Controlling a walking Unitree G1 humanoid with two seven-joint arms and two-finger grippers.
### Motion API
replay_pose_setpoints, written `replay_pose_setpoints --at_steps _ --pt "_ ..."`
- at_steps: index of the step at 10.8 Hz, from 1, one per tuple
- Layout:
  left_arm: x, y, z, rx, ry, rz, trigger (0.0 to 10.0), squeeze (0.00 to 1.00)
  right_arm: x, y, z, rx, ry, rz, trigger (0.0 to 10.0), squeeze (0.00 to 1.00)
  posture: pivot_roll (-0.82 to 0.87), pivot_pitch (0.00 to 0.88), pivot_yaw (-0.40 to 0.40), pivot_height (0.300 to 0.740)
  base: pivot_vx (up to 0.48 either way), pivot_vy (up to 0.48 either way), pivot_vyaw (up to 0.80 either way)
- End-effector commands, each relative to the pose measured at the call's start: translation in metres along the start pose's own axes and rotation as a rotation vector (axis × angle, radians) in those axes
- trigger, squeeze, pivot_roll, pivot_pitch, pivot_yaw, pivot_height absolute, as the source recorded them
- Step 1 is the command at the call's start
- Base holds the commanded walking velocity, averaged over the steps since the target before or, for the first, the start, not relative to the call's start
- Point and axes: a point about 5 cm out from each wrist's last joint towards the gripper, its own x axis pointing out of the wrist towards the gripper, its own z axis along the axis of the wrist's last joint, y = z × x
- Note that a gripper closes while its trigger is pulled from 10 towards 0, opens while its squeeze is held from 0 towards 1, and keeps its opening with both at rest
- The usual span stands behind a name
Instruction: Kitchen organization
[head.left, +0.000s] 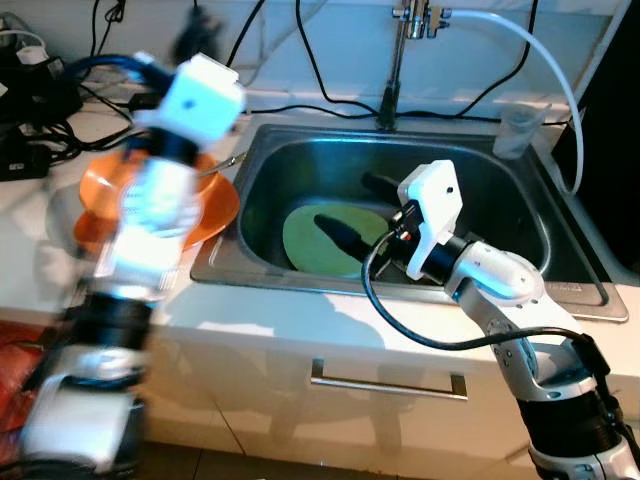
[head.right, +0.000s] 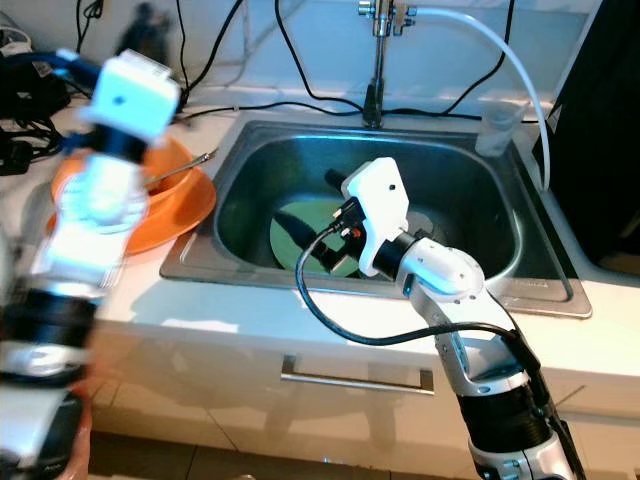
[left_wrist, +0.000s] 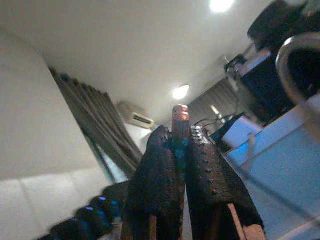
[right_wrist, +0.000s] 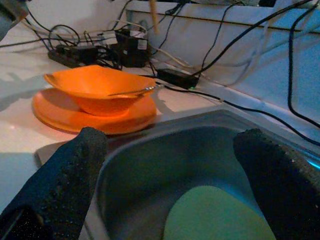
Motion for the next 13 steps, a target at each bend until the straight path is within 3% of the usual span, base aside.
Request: replay_pose_setpoints --at_steps 1,3,4,6,9,11,13 --pt "0.006 -0.004 0.002 -0.062 0.012 0.001 0.0 0.0 -0.004 -0.005 0.006 -0.028 -0.018 -0.03 10.0 0.17 -0.06 0.0 0.053 0.74 0.0 0.0 0.0" --pt "0.008 -0.026 -0.001 -0.309 0.094 0.029 0.0 0.0 -0.014 -0.011 0.004 -0.047 0.004 -0.071 10.0 0.18 -0.08 0.0 0.059 0.74 0.0 0.0 0.0" --pt "0.011 -0.034 0.0 -0.391 0.114 0.036 0.0 0.0 -0.017 -0.014 0.004 -0.056 0.012 -0.084 10.0 0.18 -0.09 0.0 0.061 0.74 0.0 0.0 0.0" --pt "0.015 -0.039 0.001 -0.496 0.143 0.041 0.0 0.0 -0.022 -0.02 0.0 -0.105 0.051 -0.103 10.0 0.18 -0.09 0.0 0.064 0.74 0.0 0.0 0.0" --pt "0.011 -0.05 -0.007 -0.708 0.222 0.022 0.0 0.0 -0.022 -0.022 -0.014 -0.197 0.128 -0.115 10.0 0.18 -0.08 0.0 0.079 0.74 0.0 0.0 0.0" --pt "0.01 -0.055 -0.009 -0.772 0.246 -0.001 0.0 0.0 -0.018 -0.022 -0.015 -0.212 0.115 -0.147 10.0 0.18 -0.08 0.0 0.086 0.74 0.0 0.0 0.0" --pt "0.008 -0.062 -0.012 -0.885 0.304 -0.009 0.0 0.0 -0.012 -0.022 -0.014 -0.234 0.076 -0.209 10.0 0.18 -0.07 0.0 0.098 0.74 0.0 0.0 0.0"
